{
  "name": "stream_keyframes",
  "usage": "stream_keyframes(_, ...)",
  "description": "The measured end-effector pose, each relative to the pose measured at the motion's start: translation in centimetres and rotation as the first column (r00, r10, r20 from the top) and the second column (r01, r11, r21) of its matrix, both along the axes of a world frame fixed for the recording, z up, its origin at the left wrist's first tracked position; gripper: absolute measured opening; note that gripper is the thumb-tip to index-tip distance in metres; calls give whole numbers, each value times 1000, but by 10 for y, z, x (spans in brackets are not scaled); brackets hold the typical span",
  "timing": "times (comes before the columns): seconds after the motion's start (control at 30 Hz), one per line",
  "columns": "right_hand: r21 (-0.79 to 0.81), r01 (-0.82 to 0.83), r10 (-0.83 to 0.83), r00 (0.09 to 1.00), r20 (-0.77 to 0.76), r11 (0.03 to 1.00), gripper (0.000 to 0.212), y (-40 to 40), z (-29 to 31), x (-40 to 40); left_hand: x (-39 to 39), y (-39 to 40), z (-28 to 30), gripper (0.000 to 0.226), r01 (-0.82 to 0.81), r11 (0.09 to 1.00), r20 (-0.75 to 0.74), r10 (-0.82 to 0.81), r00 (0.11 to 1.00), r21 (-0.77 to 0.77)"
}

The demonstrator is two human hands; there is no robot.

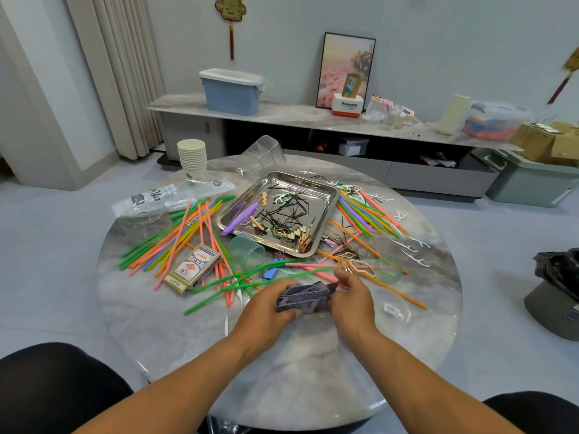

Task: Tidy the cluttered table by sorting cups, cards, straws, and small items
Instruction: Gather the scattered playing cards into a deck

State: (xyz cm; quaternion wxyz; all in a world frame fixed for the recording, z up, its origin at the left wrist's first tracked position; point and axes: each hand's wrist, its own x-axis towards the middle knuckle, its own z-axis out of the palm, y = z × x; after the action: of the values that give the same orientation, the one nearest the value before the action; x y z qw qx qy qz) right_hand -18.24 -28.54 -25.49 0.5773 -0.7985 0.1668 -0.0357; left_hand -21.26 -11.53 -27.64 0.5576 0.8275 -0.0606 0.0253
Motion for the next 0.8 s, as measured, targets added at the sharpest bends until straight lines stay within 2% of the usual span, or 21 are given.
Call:
stream_keyframes(0.03,-82,-42,43,999,3,996,50,-2,1,-1,0,0,1,48,4,1000,-8,-4,1000,-7)
stream_keyframes(0.1,-128,-162,165,986,17,979,44,1,6,-5,1,0,2,54,-2,1000,-17,1,1000,-28)
stream_keyframes(0.27,150,-302,296,953,61,942,30,25,23,-22,4,-4,2,78,-48,999,58,48,997,3)
stream_keyframes(0.3,182,-329,317,944,89,927,33,28,23,-23,5,-4,2,78,-36,999,65,36,997,8)
stream_keyframes(0.37,146,-351,337,935,112,925,60,30,18,-23,4,-6,3,77,10,1000,66,-11,998,14)
stream_keyframes(0.4,75,-338,329,938,108,938,67,30,15,-23,2,-8,3,77,30,999,58,-30,998,17)
stream_keyframes(0.43,15,-320,316,942,114,947,60,30,14,-22,1,-9,3,78,41,999,51,-42,998,16)
stream_keyframes(0.47,-19,-279,279,954,113,960,43,30,15,-21,0,-10,4,77,45,999,48,-46,998,28)
stream_keyframes(0.53,86,-163,153,982,114,983,14,28,19,-18,0,-10,4,79,24,996,69,-30,997,82)
stream_keyframes(0.6,165,-6,-4,998,58,986,26,24,18,-12,0,-8,3,84,14,995,75,-21,997,104)
stream_keyframes(0.67,252,90,-96,995,9,964,28,17,12,-1,0,-6,2,84,9,995,77,-16,997,97)
stream_keyframes(0.73,349,101,-93,995,-39,932,21,13,6,7,0,-6,1,83,3,996,83,-10,997,85)
stream_keyframes(0.8,433,97,-54,992,-112,896,29,11,0,11,1,-6,1,81,0,998,84,-5,996,56)
